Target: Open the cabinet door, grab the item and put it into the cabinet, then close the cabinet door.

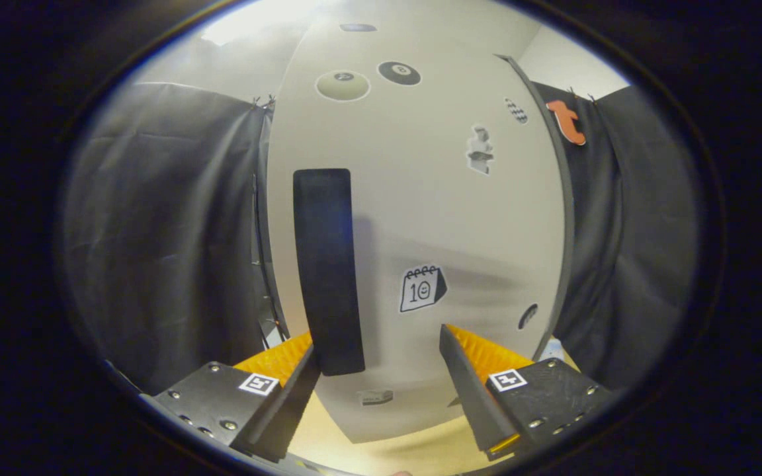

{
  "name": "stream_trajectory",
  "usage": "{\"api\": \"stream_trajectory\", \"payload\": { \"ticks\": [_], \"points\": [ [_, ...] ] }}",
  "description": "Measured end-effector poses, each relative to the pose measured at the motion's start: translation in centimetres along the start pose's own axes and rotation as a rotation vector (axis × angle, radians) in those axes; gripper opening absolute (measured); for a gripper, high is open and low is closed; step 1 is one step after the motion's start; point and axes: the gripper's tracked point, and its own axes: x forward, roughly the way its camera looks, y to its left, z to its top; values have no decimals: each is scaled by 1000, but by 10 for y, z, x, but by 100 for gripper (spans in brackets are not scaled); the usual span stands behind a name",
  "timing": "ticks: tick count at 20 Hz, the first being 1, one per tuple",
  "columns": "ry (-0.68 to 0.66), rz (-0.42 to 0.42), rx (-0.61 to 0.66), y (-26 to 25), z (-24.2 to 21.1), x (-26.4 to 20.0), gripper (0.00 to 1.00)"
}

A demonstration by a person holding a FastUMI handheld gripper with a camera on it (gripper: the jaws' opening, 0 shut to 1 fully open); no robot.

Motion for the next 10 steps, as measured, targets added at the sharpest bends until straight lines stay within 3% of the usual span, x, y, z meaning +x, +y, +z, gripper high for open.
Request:
{"api": "stream_trajectory", "payload": {
  "ticks": [5,10],
  "points": [
    [-8,38,-14,16,2,44,100],
    [-42,-60,-33,11,3,67,100]
  ]
}}
